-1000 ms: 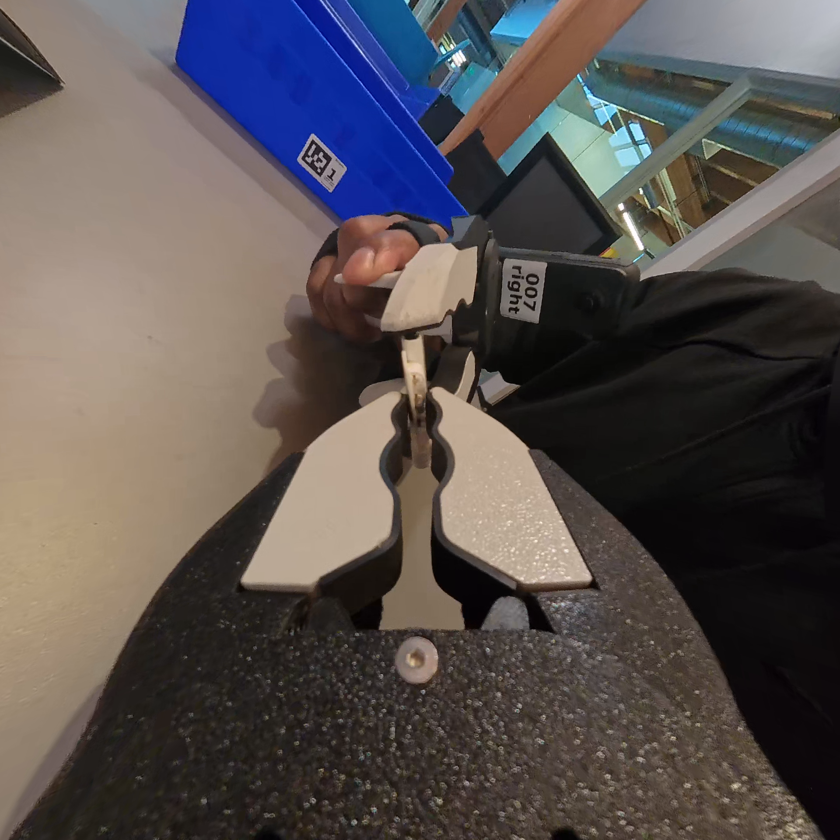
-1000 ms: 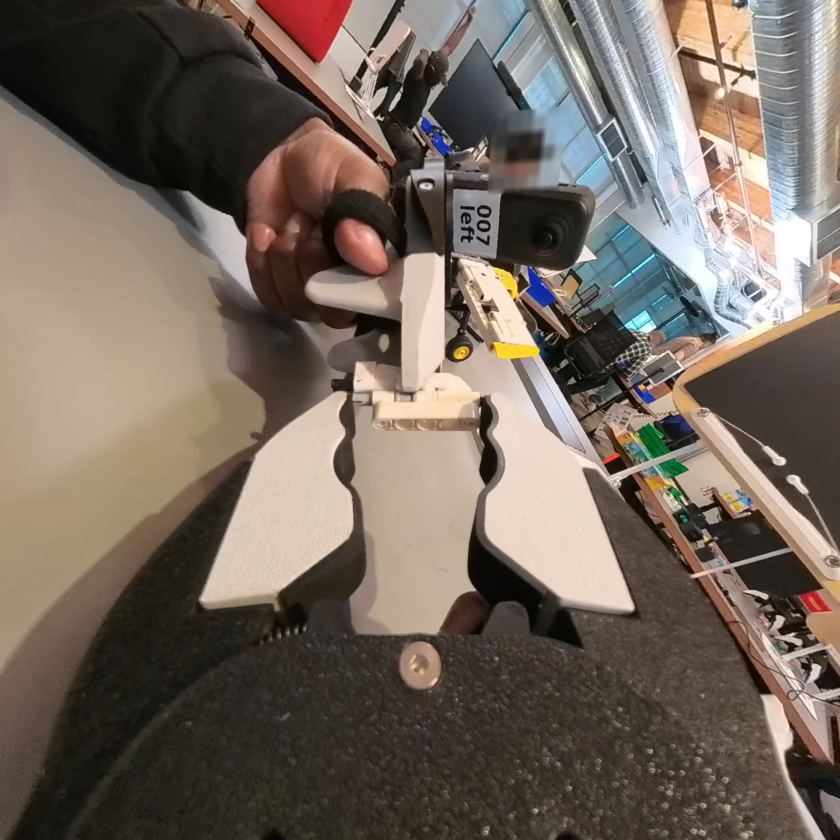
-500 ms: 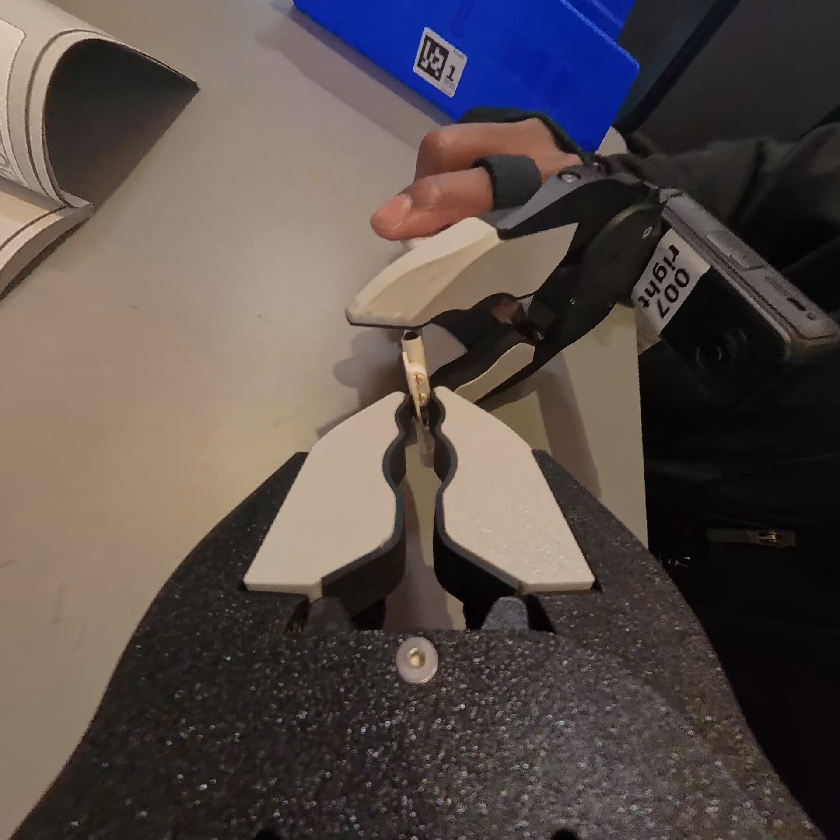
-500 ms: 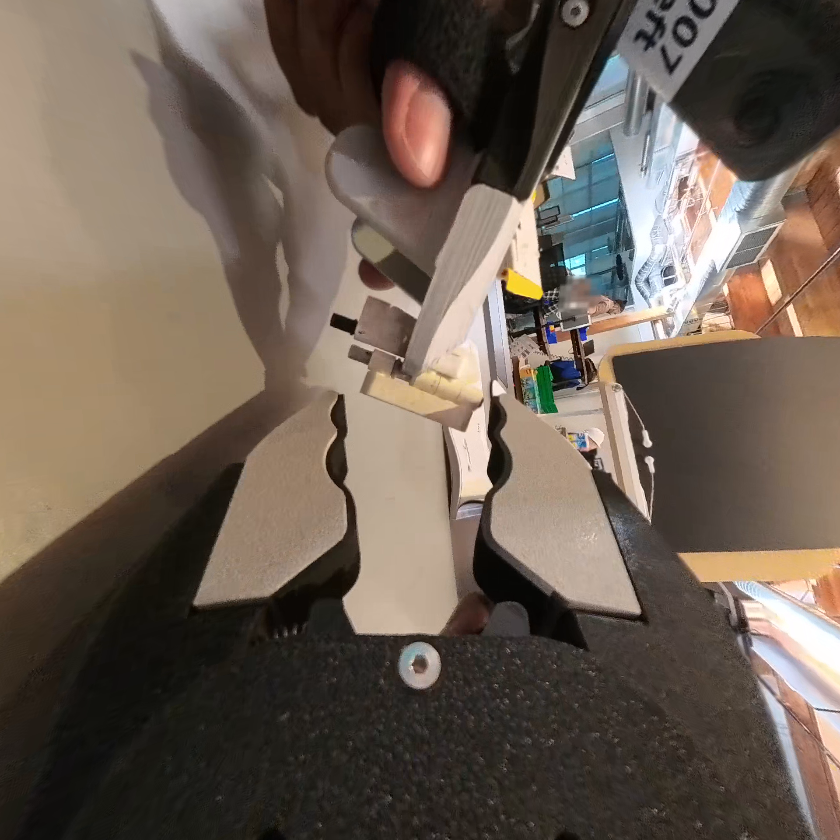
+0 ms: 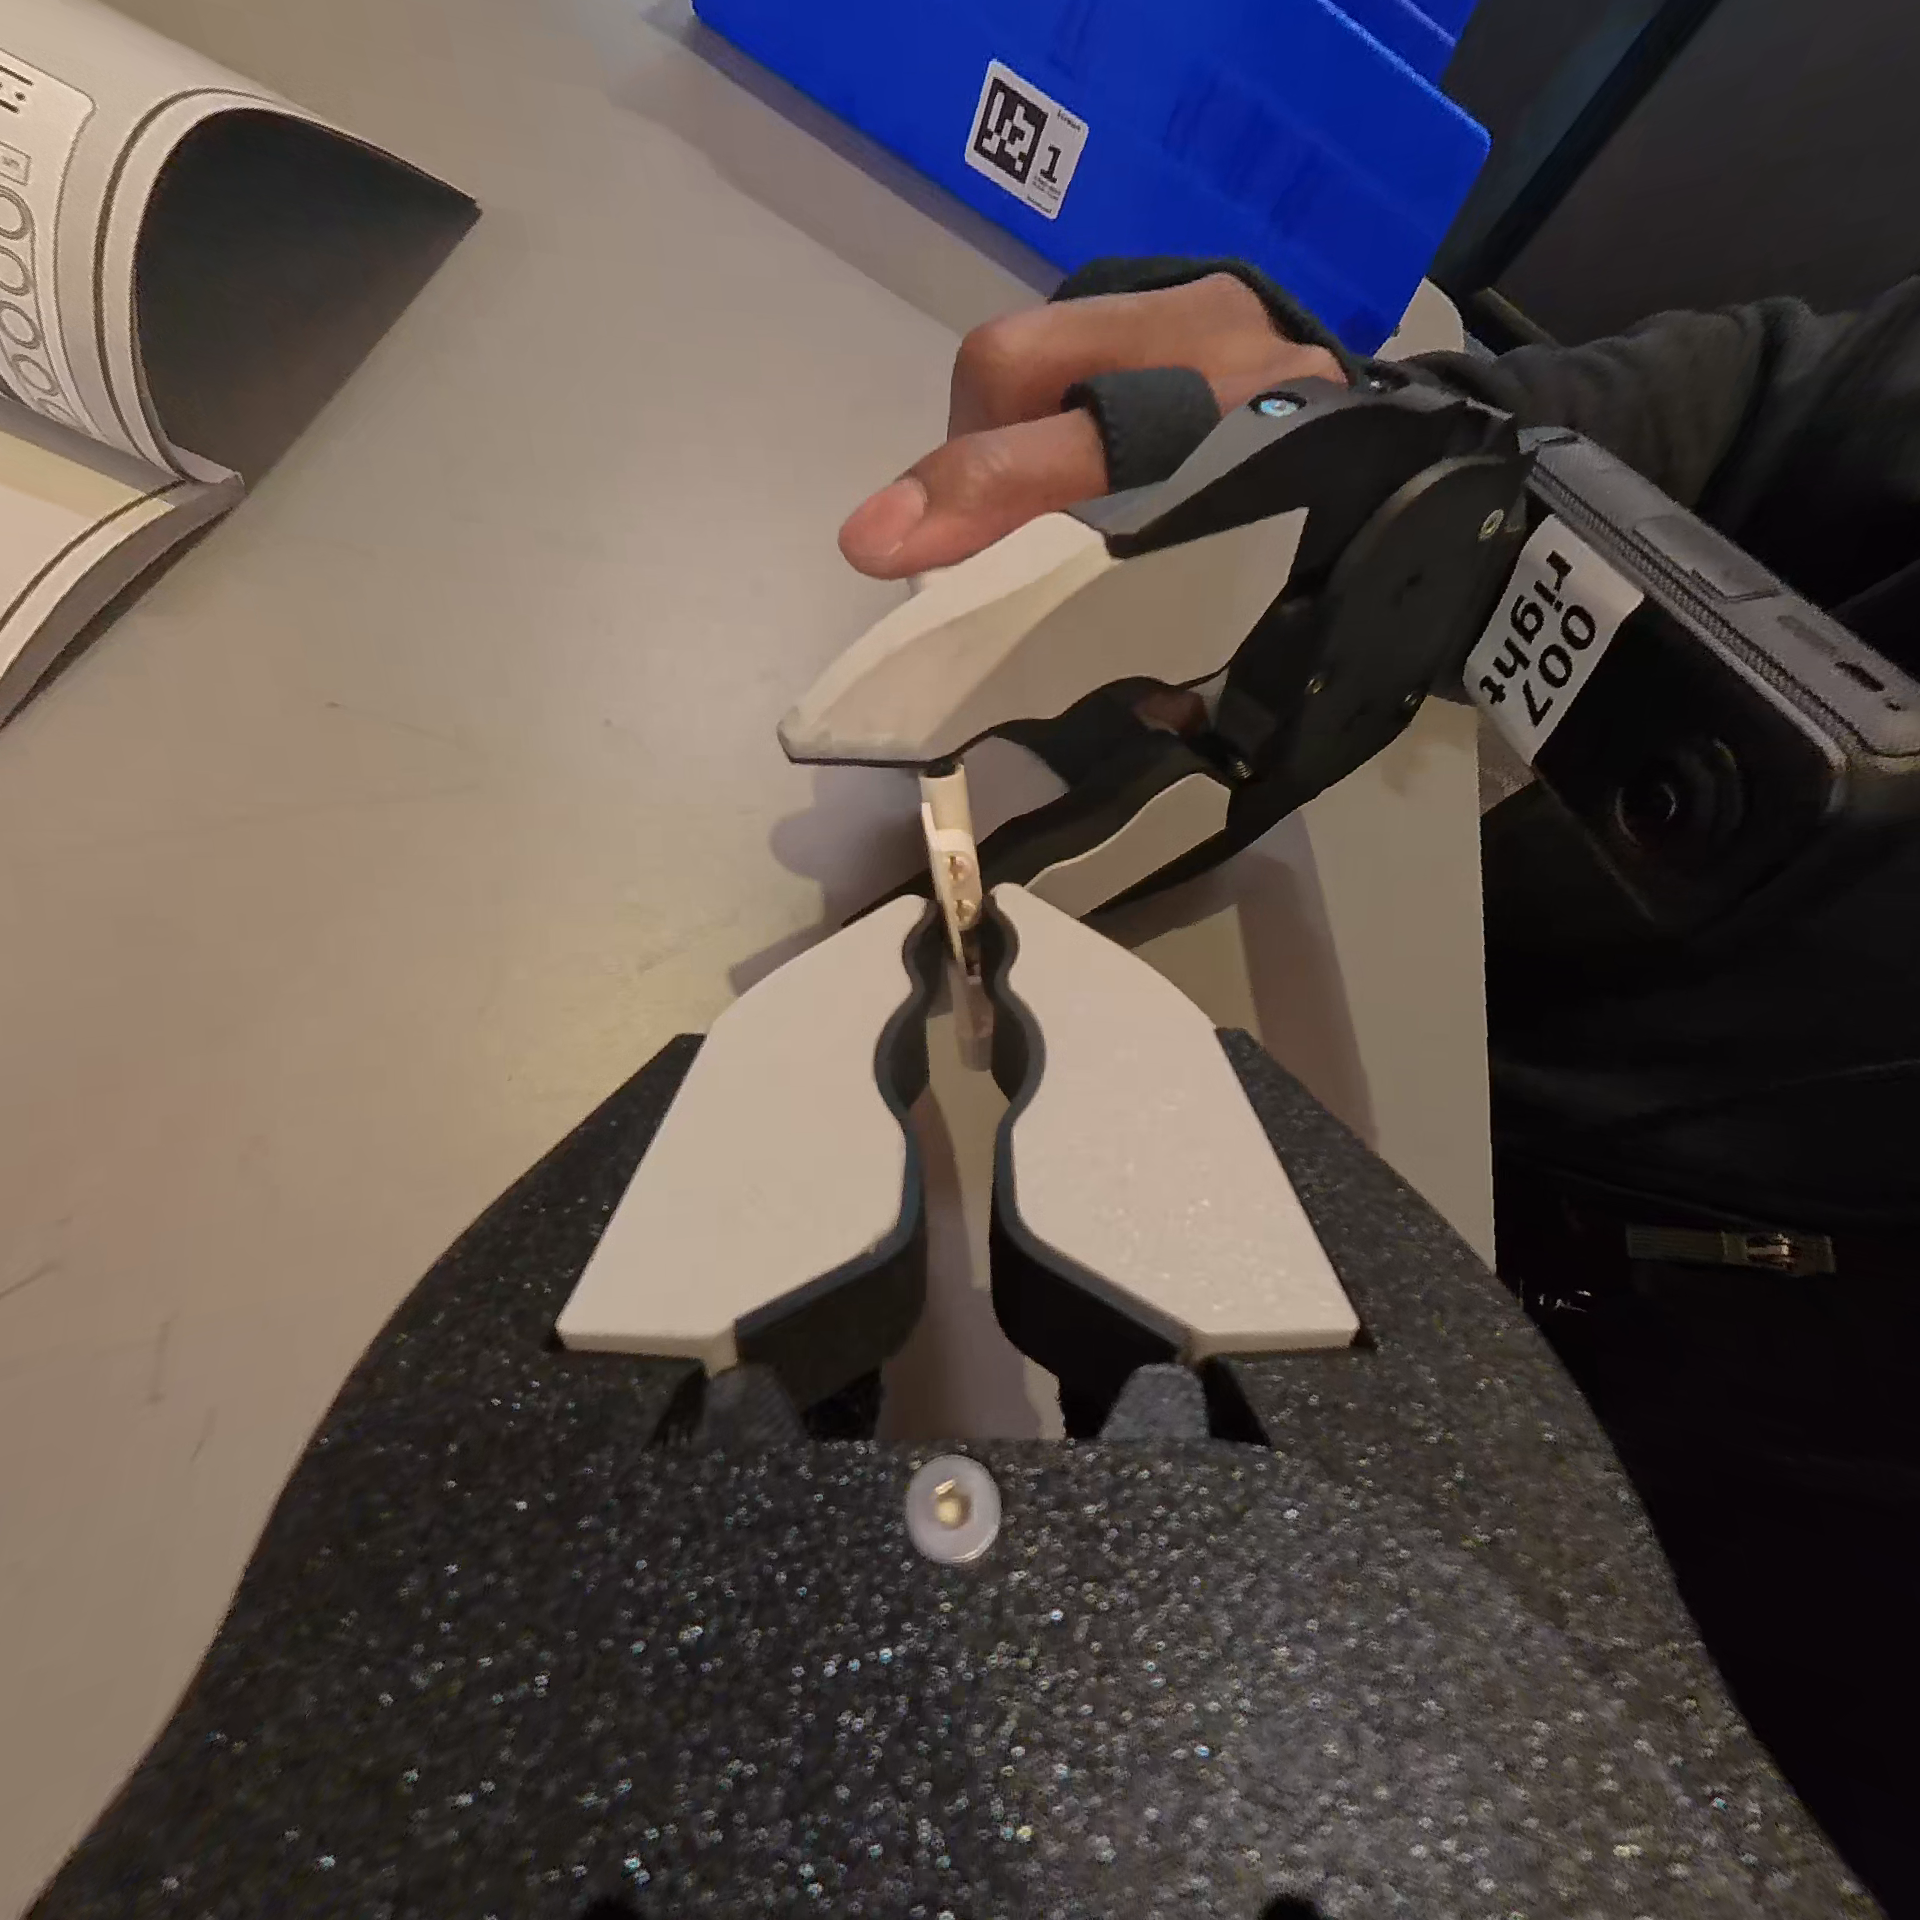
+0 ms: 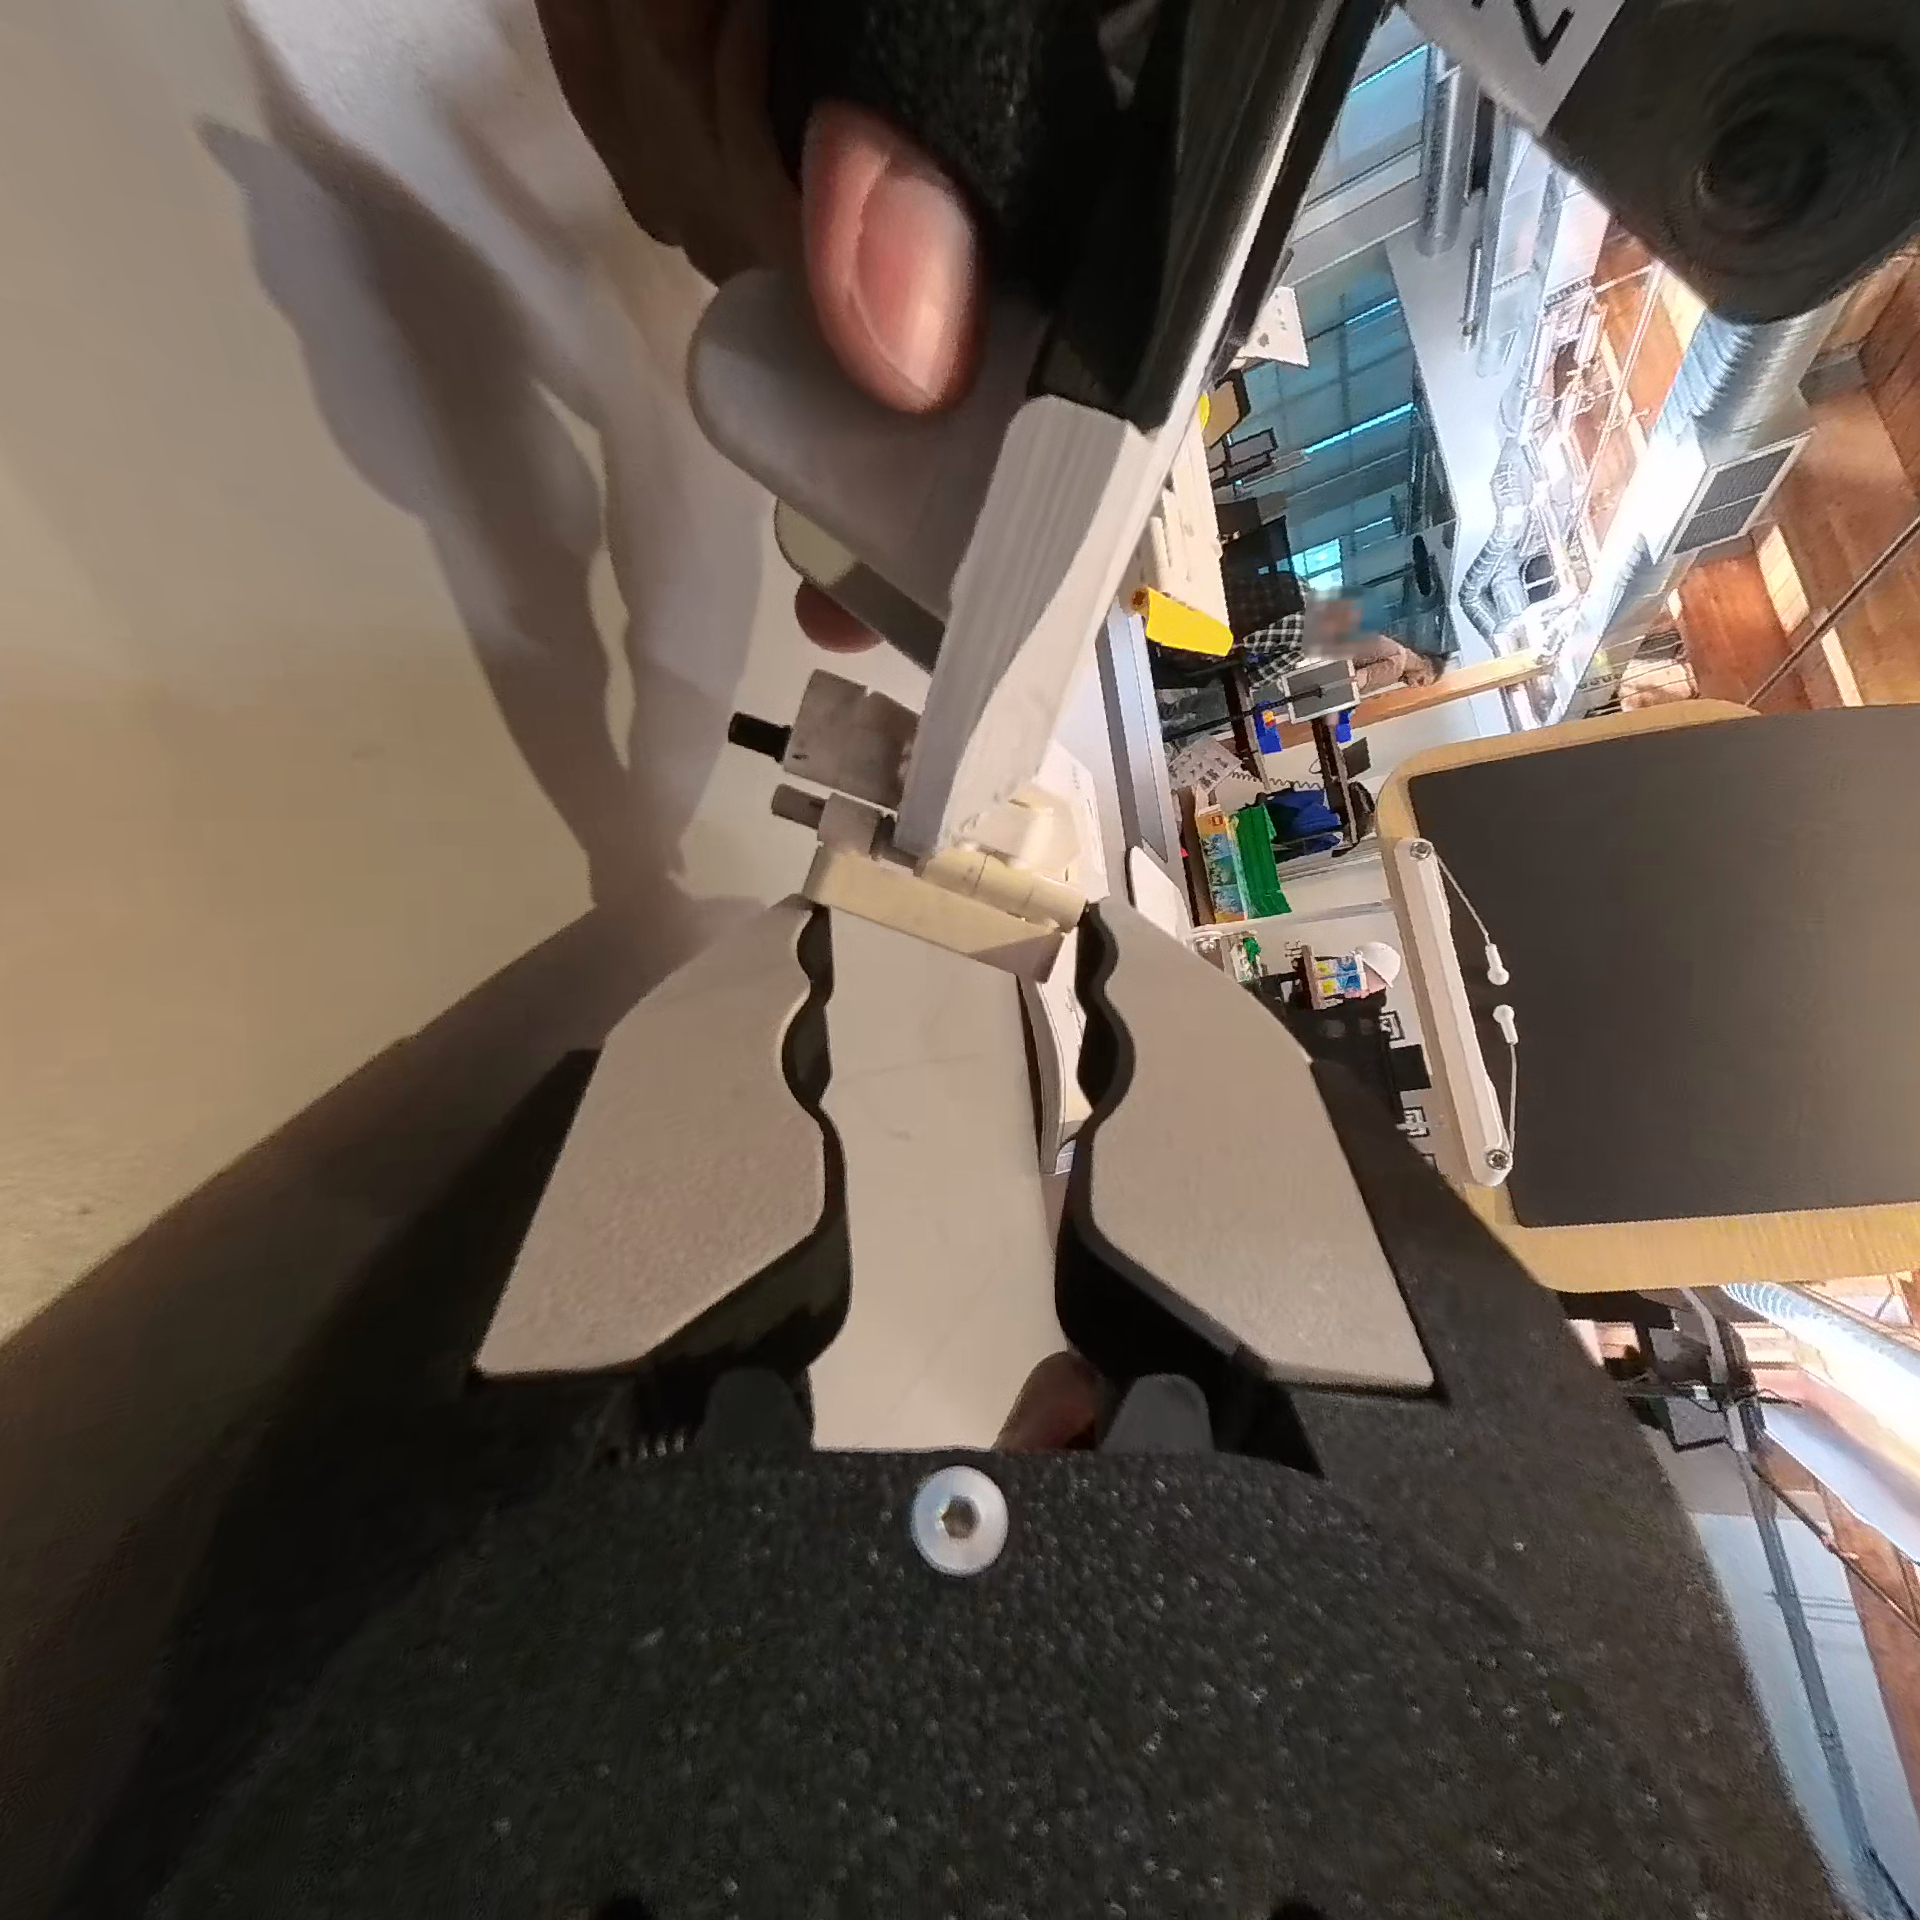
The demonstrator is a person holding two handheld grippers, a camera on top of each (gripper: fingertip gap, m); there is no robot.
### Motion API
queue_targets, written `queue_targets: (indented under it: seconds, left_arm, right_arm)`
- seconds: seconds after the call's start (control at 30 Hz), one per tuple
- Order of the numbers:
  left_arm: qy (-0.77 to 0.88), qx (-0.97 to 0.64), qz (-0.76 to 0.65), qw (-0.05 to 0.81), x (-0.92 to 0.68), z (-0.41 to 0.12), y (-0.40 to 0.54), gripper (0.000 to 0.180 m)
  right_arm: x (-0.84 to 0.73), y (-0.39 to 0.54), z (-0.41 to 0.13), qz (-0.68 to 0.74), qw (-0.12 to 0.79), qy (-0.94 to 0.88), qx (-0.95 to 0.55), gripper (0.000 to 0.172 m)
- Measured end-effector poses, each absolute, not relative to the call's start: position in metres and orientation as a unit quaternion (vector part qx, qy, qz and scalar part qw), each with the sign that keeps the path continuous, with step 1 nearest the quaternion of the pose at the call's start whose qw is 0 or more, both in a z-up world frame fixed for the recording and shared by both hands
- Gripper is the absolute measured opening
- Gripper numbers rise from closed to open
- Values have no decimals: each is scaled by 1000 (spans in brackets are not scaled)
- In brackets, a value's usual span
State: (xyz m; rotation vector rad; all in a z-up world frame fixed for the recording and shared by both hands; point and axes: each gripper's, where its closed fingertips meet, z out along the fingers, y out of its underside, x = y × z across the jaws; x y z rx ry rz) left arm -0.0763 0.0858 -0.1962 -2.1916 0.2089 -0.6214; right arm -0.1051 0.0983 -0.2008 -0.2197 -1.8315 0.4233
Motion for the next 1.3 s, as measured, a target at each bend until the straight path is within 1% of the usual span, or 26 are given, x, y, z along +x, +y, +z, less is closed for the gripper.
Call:
queue_targets:
  seconds: [0.27,0.33,0.4,0.57,1.17,1.3]
  left_arm:
    - [50,-852,-306,421,-77,-193,88,7]
    - [43,-851,-305,424,-79,-194,89,7]
    - [43,-848,-310,427,-78,-193,90,7]
    - [45,-845,-314,430,-77,-193,91,6]
    - [45,-853,-306,421,-75,-200,92,6]
    - [36,-851,-303,428,-79,-199,93,7]
  right_arm:
    - [-103,97,-199,196,573,-790,-100,48]
    - [-102,95,-199,205,565,-792,-104,53]
    - [-102,95,-199,211,561,-793,-113,54]
    - [-103,97,-198,218,555,-792,-133,49]
    - [-100,98,-205,218,532,-809,-127,46]
    - [-104,99,-205,224,535,-800,-152,48]
